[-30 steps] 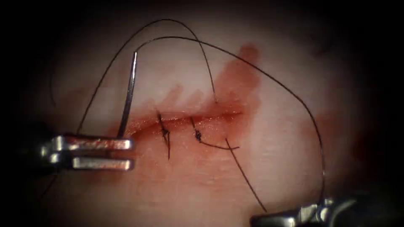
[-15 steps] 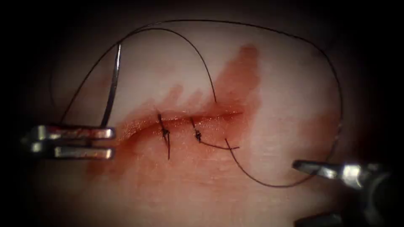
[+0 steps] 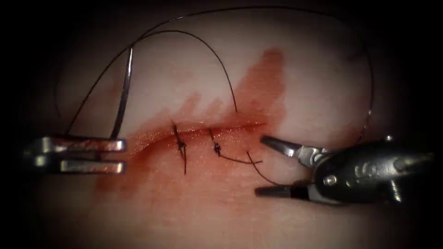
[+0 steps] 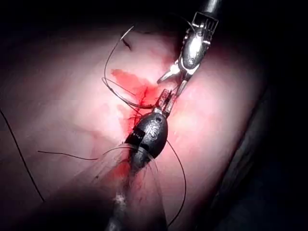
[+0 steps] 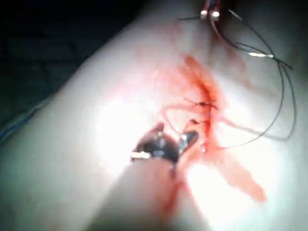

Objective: Wound Closure

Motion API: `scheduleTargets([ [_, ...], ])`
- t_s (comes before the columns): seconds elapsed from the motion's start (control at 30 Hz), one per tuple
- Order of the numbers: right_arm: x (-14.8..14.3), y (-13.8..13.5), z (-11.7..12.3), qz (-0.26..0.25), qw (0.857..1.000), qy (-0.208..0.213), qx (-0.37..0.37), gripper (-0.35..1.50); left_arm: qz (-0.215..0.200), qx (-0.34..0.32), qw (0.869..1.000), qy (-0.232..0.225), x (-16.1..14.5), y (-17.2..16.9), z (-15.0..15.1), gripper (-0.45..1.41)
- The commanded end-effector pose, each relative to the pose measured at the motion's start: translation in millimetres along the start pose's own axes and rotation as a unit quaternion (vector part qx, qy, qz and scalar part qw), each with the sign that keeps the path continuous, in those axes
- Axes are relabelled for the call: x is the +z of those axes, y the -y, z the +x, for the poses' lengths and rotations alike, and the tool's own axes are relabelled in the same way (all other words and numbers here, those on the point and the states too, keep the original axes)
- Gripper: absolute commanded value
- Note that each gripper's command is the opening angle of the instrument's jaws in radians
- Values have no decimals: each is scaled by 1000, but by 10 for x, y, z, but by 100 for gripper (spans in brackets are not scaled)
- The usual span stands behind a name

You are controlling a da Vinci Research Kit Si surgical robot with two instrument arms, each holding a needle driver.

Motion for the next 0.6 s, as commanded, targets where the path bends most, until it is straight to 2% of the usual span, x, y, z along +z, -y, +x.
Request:
scheduleTargets([
  [0.03,7,4,-2,1,1000,-2,0,42,-1,0,1000,0,7,-3,-6,-45],
  [0.13,6,5,-1,5,1000,-4,0,-5,0,-1,1000,0,7,-3,-6,-45],
  [0.17,6,6,-1,18,1000,-11,-1,-35,0,0,1000,0,7,-3,-6,-45],
  [0.23,5,9,2,47,999,-7,-3,-35,0,0,1000,0,8,-3,-6,-45],
  [0.4,-3,13,7,65,998,19,-17,-35,0,0,1000,0,8,-3,-6,-45],
  [0.53,-40,17,22,97,995,7,-13,-35,0,0,1000,0,8,-4,-6,-45],
  [0.6,-69,25,40,127,992,-3,-12,-35,0,0,1000,0,8,-4,-6,-45],
])
